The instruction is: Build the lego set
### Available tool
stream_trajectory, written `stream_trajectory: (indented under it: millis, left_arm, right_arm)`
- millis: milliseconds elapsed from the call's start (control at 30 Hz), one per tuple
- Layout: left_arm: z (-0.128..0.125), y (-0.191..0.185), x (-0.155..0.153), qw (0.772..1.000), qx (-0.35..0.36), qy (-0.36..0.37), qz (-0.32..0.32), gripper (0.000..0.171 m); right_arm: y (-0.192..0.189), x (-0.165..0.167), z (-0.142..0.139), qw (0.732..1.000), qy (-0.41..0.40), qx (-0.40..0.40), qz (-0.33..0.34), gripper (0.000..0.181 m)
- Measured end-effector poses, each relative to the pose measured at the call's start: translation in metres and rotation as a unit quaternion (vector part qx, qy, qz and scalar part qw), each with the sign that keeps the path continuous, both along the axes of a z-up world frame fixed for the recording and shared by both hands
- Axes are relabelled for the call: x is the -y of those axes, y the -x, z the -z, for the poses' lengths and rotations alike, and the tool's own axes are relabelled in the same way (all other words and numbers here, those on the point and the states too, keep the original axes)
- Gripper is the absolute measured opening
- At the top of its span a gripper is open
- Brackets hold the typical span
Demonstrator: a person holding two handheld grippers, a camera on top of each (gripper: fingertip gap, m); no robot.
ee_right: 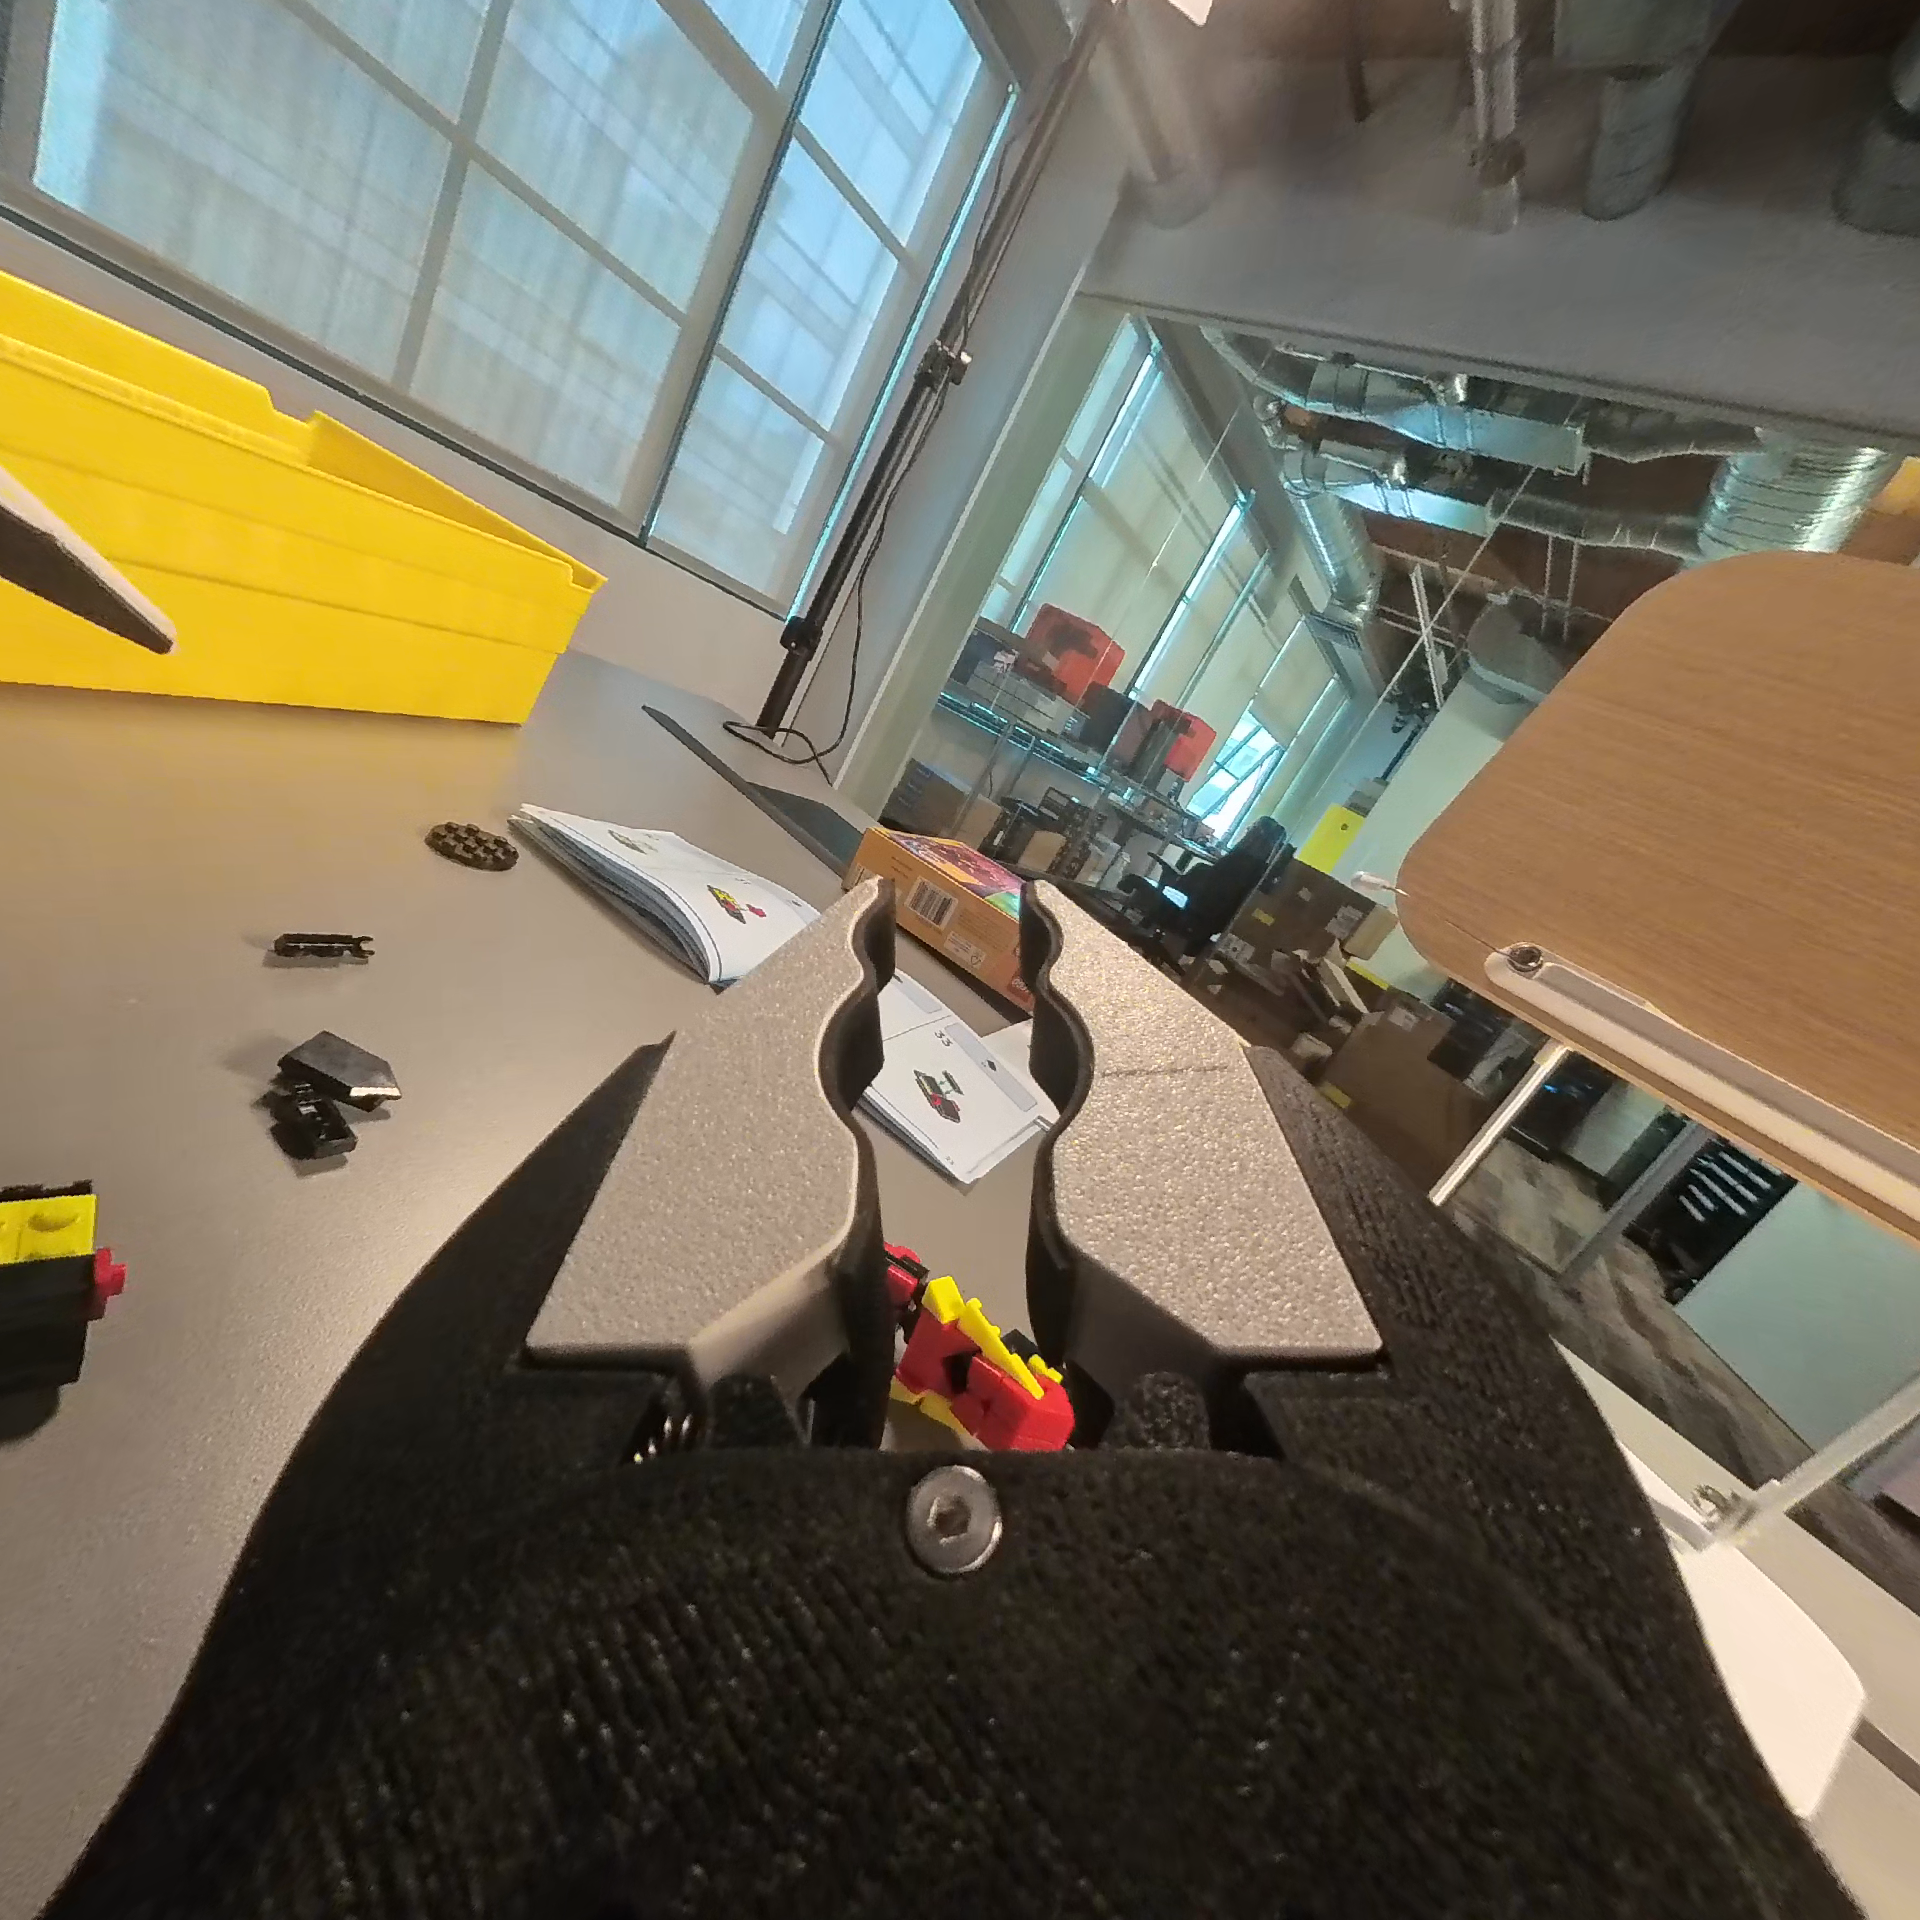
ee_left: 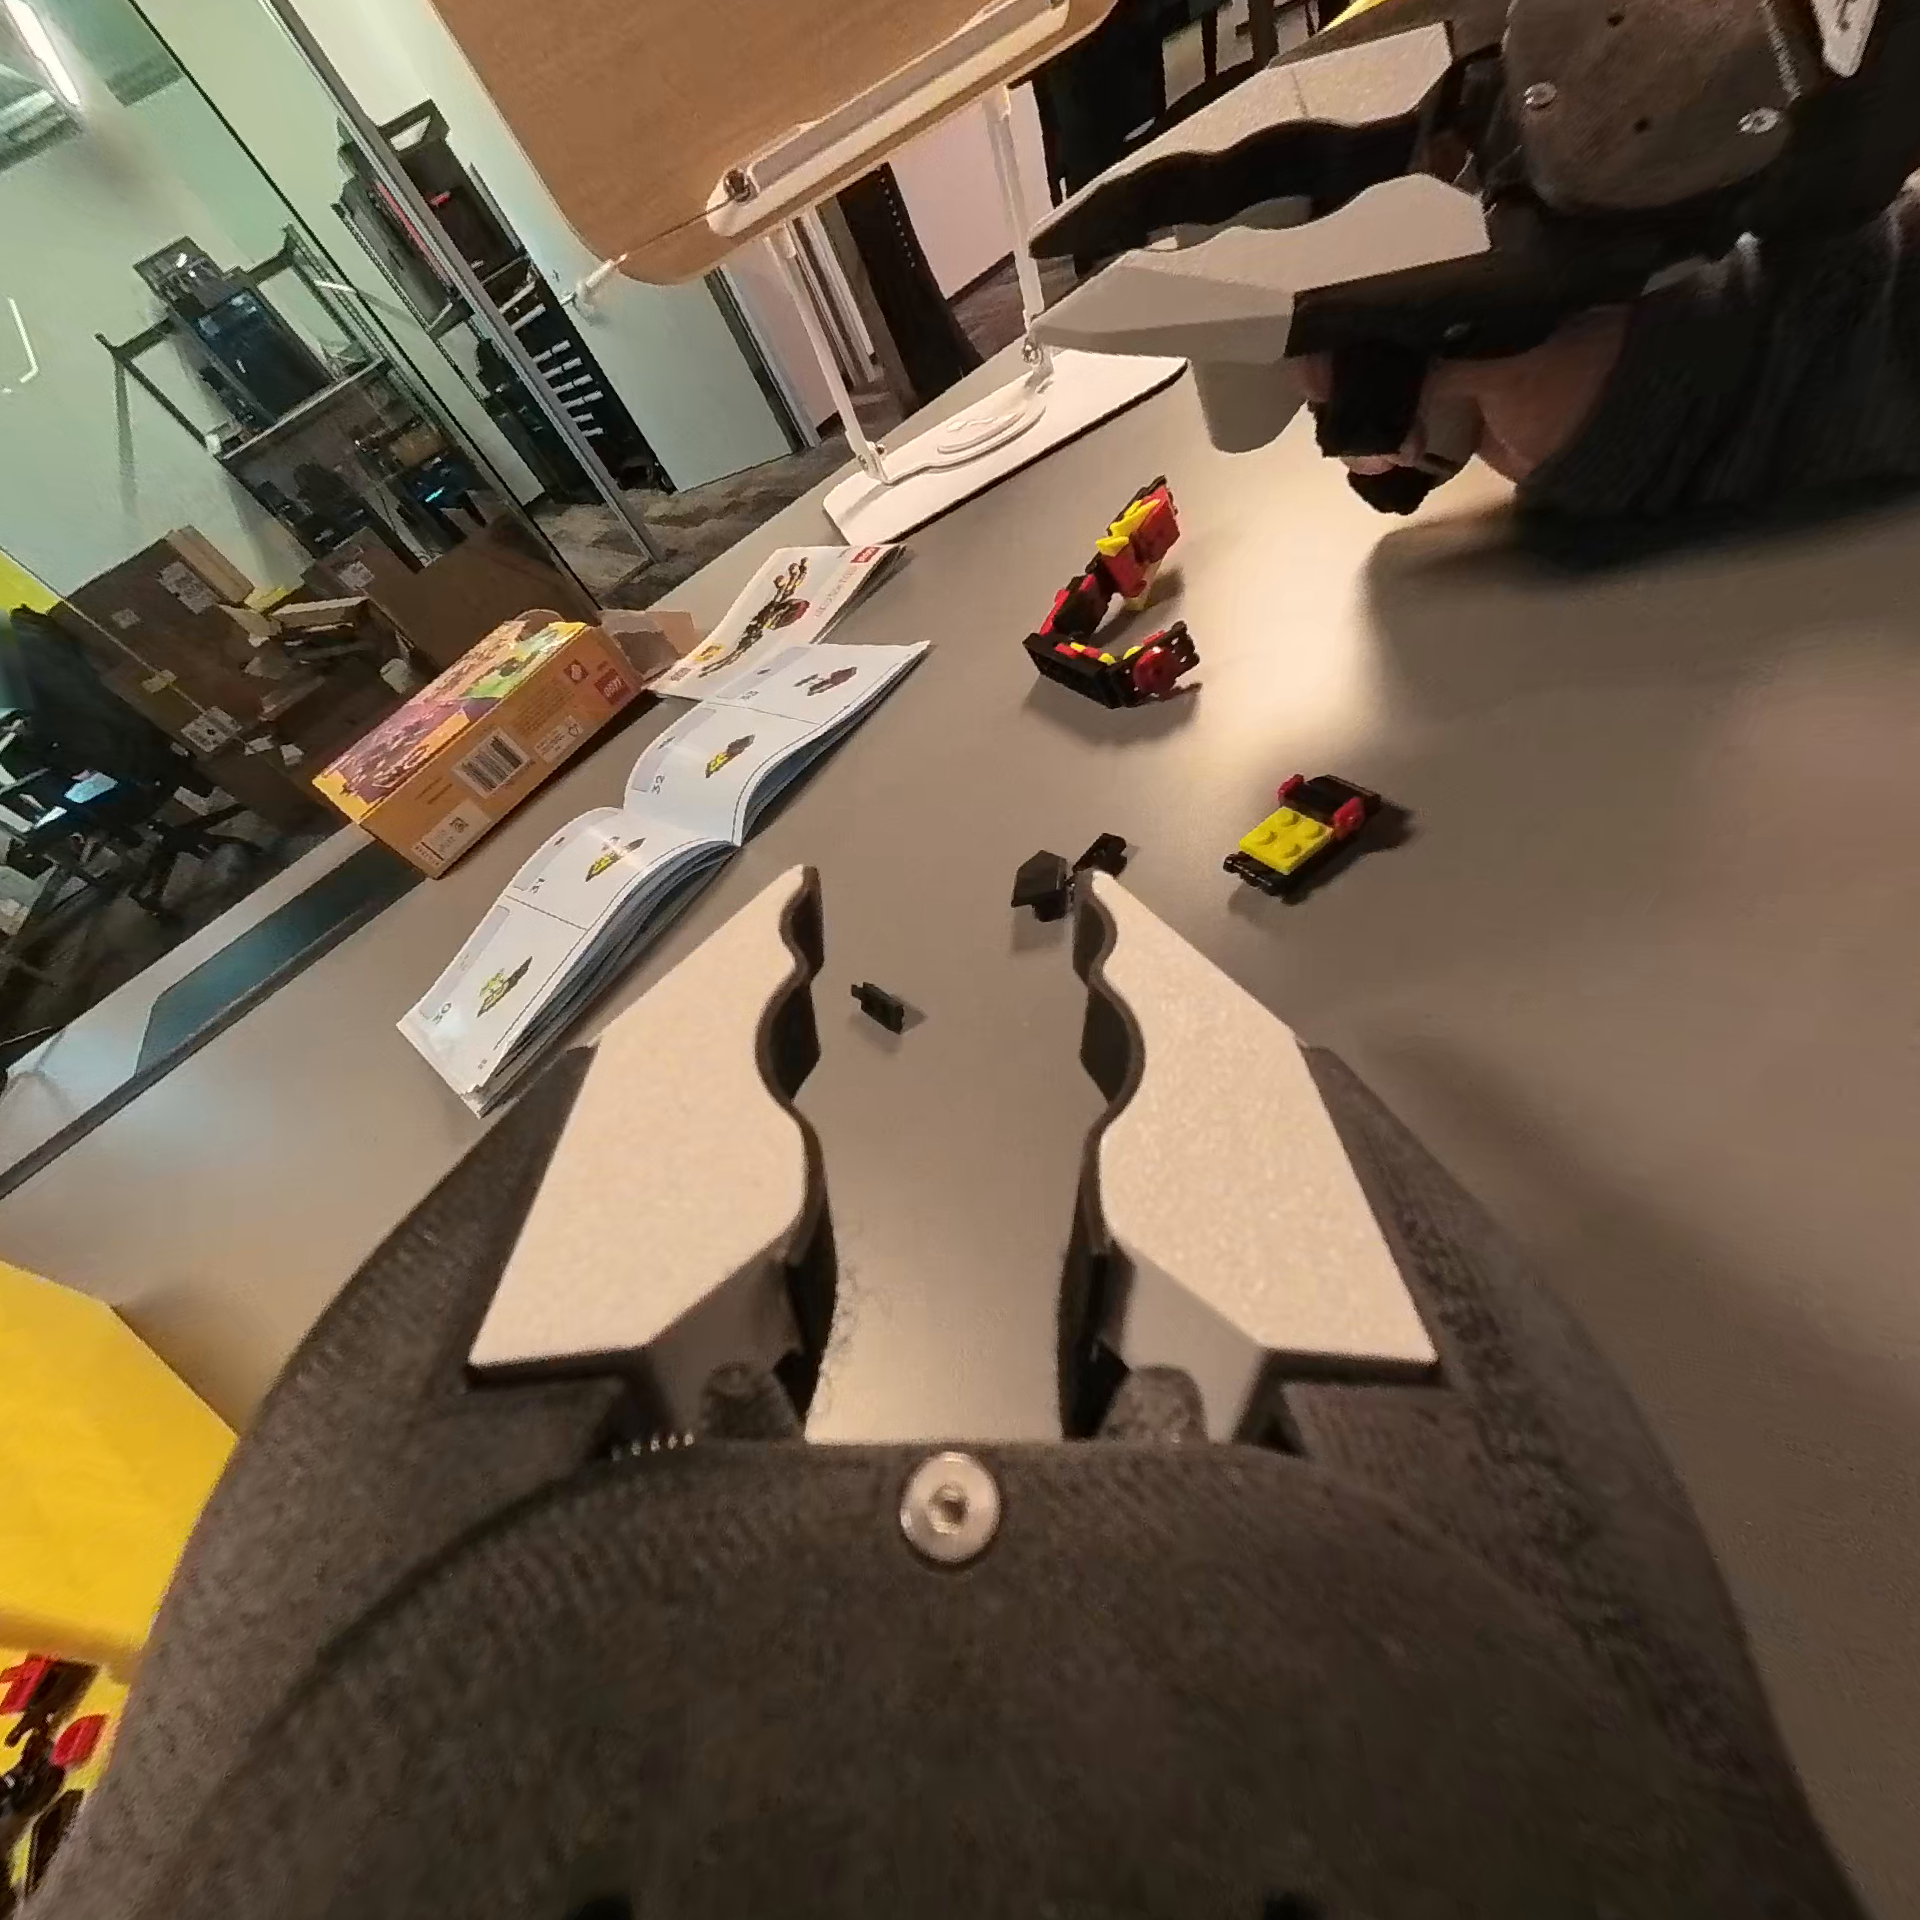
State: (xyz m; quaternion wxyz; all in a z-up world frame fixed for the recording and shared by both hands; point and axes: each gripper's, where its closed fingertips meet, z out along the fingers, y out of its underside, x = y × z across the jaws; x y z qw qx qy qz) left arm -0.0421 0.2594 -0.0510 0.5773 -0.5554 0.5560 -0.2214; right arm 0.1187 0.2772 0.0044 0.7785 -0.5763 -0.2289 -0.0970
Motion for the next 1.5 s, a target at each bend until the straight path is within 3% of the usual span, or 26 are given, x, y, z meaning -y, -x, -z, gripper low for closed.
stream_trajectory:
  millis: [800, 833, 900, 967, 1100, 1167, 1267, 1333, 1500]
  left_arm:
    - [0.007, -0.003, -0.002, 1.000, -0.009, 0.016, 0.001, 0.048]
    - [0.004, -0.003, 0.002, 0.999, 0.001, 0.029, 0.014, 0.048]
    - [-0.025, 0.003, 0.023, 0.989, 0.080, 0.079, 0.094, 0.043]
    - [-0.055, 0.028, 0.017, 0.983, 0.122, 0.081, 0.110, 0.039]
    - [-0.088, 0.105, -0.048, 0.998, 0.058, 0.019, -0.027, 0.027]
    - [-0.093, 0.143, -0.080, 0.994, 0.004, 0.063, -0.088, 0.027]
    - [-0.065, 0.187, -0.114, 0.970, -0.120, 0.158, -0.141, 0.025]
    - [-0.038, 0.204, -0.122, 0.953, -0.199, 0.192, -0.121, 0.015]
    - [0.011, 0.233, -0.134, 0.902, -0.325, 0.264, -0.106, 0.021]
  right_arm:
    - [0.008, 0.002, 0.002, 1.000, 0.003, 0.000, -0.015, 0.021]
    - [0.008, 0.003, 0.002, 1.000, 0.002, -0.001, -0.015, 0.021]
    - [0.008, 0.003, 0.002, 1.000, 0.002, -0.004, -0.016, 0.020]
    - [0.008, 0.004, 0.001, 1.000, 0.002, -0.011, -0.019, 0.020]
    - [0.007, 0.005, 0.000, 0.999, 0.002, -0.023, -0.026, 0.020]
    - [0.007, 0.004, 0.000, 0.999, 0.003, -0.024, -0.025, 0.020]
    - [0.007, 0.003, 0.002, 1.000, 0.007, -0.020, -0.021, 0.021]
    - [0.007, 0.003, 0.002, 1.000, 0.007, -0.019, -0.020, 0.021]
    - [0.007, 0.003, 0.003, 1.000, 0.008, -0.017, -0.016, 0.021]
